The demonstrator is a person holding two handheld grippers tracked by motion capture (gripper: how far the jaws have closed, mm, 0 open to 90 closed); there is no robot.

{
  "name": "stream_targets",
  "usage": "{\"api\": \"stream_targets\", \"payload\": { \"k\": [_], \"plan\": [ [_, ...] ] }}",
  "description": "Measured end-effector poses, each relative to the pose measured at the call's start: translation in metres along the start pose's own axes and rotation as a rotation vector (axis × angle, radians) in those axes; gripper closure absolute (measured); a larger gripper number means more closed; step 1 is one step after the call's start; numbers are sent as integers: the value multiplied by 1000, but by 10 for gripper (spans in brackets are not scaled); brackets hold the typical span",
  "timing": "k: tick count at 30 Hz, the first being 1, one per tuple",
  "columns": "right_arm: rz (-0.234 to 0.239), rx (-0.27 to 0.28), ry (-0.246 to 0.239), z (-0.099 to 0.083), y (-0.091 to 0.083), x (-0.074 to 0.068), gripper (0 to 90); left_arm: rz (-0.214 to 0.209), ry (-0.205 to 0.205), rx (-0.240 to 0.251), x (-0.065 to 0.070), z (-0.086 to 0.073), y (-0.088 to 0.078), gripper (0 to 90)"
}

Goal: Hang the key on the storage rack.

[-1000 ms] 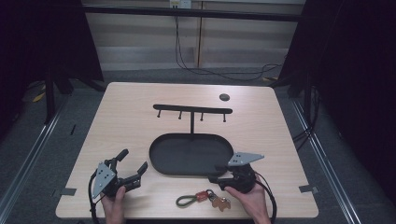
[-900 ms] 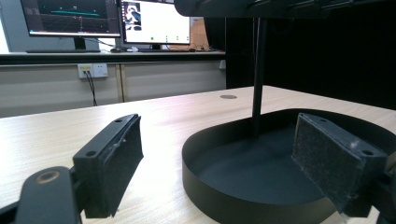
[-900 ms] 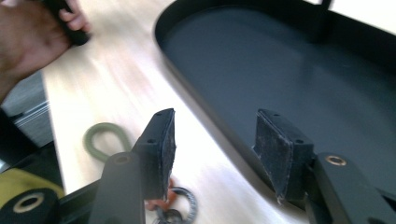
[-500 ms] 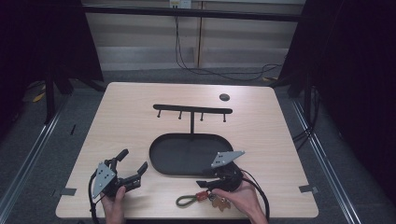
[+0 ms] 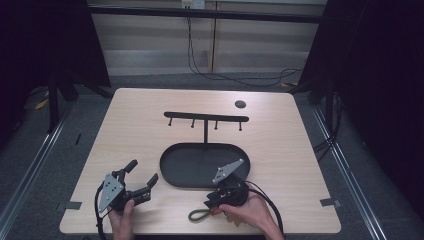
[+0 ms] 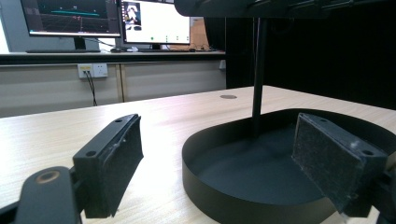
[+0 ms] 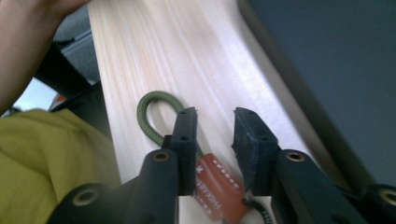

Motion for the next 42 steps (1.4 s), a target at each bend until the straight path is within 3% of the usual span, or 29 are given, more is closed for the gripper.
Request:
{"api": "stream_targets", "payload": {
  "k": [5, 8, 19, 22, 27, 34, 42],
  "plan": [
    [9, -63, -42, -1, 7, -3, 778, 0, 0, 0, 0, 0, 0, 157],
    [1, -61, -29, 2, 9, -3, 797, 0, -1, 1, 0, 0, 0, 157],
    [28, -126, -66, 6, 15, -8, 766, 0, -1, 0, 0, 0, 0, 157],
    [30, -175, -95, 5, 19, -10, 780, 0, 0, 0, 0, 0, 0, 157],
    [-1, -204, -122, 4, 23, -12, 819, 0, 0, 0, 0, 0, 0, 157],
    [-23, -194, -112, 6, 24, -9, 840, 0, 0, 0, 0, 0, 0, 157],
    [-60, -224, -109, 6, 22, 0, 821, 0, 0, 0, 0, 0, 0, 157]
  ]
}}
Point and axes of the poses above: each handheld gripper's, and its own axes: y roughly forward along the jaws, z roughly out of its top, x roughly to its right, the point moved 7 cm from there along y, roughly forward along the jaws, and after that the axes turned 5 degrees about y, right-handed, at the moved point
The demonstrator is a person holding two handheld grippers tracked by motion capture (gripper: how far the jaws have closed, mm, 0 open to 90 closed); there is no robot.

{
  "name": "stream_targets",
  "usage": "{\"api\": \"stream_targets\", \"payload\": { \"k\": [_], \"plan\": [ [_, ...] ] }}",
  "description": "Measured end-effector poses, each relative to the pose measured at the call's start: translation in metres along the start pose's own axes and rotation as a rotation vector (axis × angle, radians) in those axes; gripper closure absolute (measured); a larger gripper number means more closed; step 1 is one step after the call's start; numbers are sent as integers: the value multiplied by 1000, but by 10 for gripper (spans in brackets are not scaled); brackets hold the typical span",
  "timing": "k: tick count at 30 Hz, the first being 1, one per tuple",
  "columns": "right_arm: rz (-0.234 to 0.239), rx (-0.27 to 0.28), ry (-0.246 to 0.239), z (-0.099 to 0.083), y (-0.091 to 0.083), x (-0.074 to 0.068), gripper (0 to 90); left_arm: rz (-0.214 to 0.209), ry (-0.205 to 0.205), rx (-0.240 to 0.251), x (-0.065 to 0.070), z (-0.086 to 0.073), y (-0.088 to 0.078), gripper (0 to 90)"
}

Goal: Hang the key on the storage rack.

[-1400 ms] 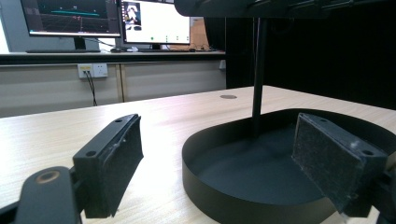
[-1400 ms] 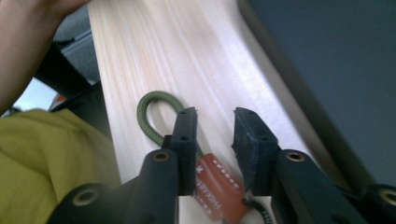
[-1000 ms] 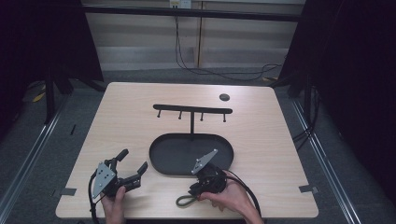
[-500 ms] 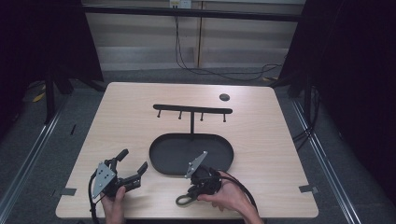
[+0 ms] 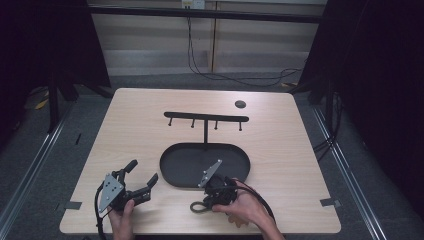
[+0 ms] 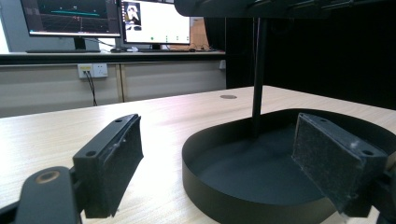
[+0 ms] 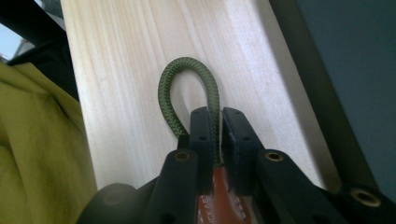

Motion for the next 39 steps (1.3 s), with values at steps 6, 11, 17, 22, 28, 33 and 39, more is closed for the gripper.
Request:
{"api": "stream_targets", "payload": {
  "k": [6, 11, 17, 22, 28, 33, 39],
  "plan": [
    [-32, -50, -6, 2, -2, 3, 818, 0, 0, 0, 0, 0, 0, 157],
    [-53, -81, -14, 4, -1, 4, 797, -5, 2, -1, 0, 0, 0, 157],
    [-55, -97, -12, 4, 1, 4, 801, -6, 5, -3, 0, 0, 0, 157],
    [-76, -108, -14, 5, 2, 4, 844, -10, -1, 3, 1, 0, 0, 157],
    [-72, -143, 1, 8, 2, 4, 854, -14, -2, 3, 1, 0, 0, 157],
    [-51, -146, 7, 11, -1, 6, 856, -15, -2, 3, 1, 0, 0, 157],
    [-53, -139, 22, 16, -17, 10, 856, -15, -2, 3, 1, 0, 0, 157]
  ]
}}
Point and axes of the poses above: each handheld gripper's, and its own axes: y roughly forward along the jaws, z roughly out of its top, x roughly to its right, the point moved 7 cm from there along y, roughly forward along the jaws, and after that the axes turned 5 degrees about y, right-handed, at the moved point
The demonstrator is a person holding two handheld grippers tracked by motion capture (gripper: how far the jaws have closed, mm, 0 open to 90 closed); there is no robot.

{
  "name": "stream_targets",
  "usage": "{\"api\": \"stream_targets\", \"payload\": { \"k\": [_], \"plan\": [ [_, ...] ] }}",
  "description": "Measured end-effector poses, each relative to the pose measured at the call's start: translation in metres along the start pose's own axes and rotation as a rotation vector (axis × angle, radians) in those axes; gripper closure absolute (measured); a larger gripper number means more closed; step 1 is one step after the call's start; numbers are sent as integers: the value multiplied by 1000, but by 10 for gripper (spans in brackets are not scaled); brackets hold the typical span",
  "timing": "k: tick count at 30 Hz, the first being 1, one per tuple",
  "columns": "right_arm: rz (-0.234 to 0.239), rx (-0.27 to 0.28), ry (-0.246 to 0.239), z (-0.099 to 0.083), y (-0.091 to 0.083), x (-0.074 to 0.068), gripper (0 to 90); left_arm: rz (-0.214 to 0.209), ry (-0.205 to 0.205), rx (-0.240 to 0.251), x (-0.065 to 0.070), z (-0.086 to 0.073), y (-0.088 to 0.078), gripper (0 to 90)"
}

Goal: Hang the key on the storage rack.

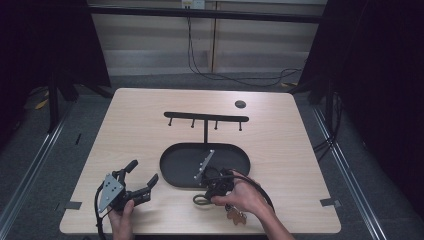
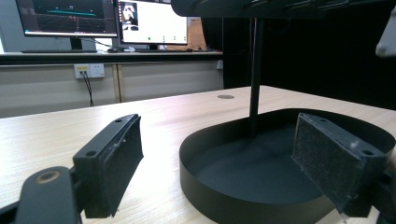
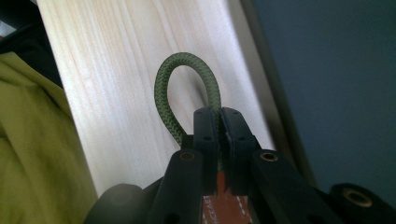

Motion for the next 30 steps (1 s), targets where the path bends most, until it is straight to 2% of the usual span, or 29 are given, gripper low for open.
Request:
{"api": "stream_targets", "payload": {
  "k": [6, 9, 13, 15, 20, 22, 24, 30],
  "plan": [
    [8, -15, 10, 1, -16, 3, 856, 0, 0, 0, 0, 0, 0, 157],
    [35, -20, -9, 1, -22, 6, 856, 0, 0, 0, 0, 0, 0, 157],
    [16, -43, -16, 1, -32, 9, 856, 0, -2, 1, 0, 0, 0, 157],
    [20, -56, -23, 2, -37, 8, 856, 1, -3, 2, 0, 0, 0, 157],
    [5, -63, -34, 6, -48, 11, 856, 0, 0, 0, 0, 0, 0, 157],
    [10, -54, -27, 8, -53, 12, 856, 0, 0, 0, 0, 0, 0, 157],
    [1, -72, -22, 9, -58, 12, 856, 0, -1, 0, 0, 0, 0, 157],
    [-13, -106, -53, 10, -69, 15, 856, 0, -1, 0, 0, 0, 0, 157]
  ]
}}
Point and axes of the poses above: each handheld gripper's, and its own axes: y roughly forward along the jaws, z roughly out of its top, x roughly to its right, the point moved 7 cm from there along y, roughly forward along the jaws, and after that the axes turned 5 degrees about y, right-handed, at the moved point
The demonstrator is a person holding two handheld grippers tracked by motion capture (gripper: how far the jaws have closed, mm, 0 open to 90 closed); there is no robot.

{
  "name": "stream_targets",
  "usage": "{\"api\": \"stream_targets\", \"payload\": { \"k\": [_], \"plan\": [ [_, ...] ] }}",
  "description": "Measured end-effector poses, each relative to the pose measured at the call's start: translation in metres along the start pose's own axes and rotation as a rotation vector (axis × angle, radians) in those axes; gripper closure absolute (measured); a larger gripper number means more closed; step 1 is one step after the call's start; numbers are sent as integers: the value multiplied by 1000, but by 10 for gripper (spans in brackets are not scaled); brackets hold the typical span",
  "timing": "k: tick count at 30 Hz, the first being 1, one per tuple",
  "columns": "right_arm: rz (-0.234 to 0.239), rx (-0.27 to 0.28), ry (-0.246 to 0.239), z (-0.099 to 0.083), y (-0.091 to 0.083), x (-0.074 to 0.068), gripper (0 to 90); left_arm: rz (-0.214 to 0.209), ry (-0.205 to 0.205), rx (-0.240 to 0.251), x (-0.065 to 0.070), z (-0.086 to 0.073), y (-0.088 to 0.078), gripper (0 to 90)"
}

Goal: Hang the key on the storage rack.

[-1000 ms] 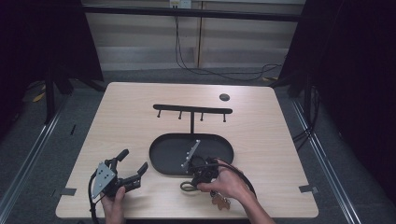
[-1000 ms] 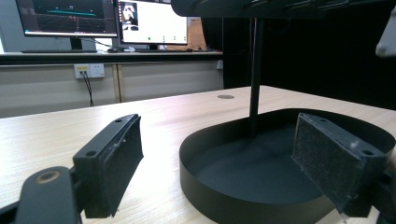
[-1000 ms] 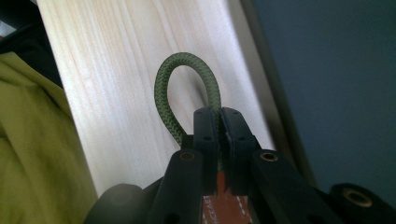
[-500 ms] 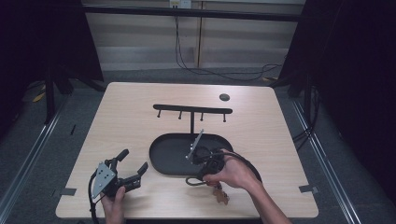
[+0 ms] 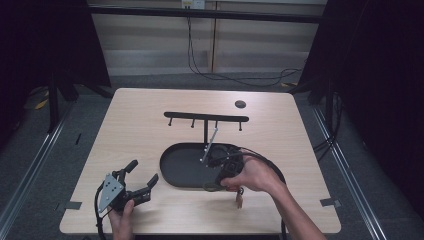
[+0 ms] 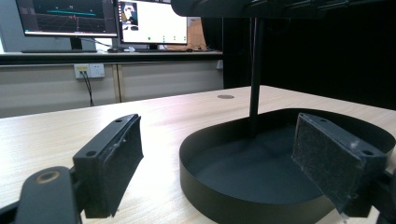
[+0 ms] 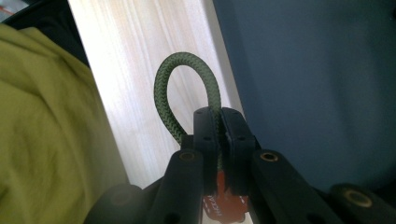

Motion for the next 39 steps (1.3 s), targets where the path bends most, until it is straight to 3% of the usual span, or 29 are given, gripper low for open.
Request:
{"api": "stream_targets", "payload": {
  "k": [3, 15, 39],
  "plan": [
    [-10, -12, -20, 0, -7, -1, 856, 0, 0, 0, 0, 0, 0, 157],
    [-46, -47, 2, 4, -30, 6, 856, 0, 0, -1, 0, 0, 0, 157],
    [-81, 45, 15, 38, -78, 33, 855, 9, 0, -4, 0, 0, 0, 158]
  ]
}}
Point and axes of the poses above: each handheld gripper's, and its own axes: y roughly forward along the jaws, z roughly out of its top, x roughly to its right, the point moved 7 cm from there along y, roughly forward along the jaws, and after that the axes turned 5 degrees about y, right-handed, at the moved point
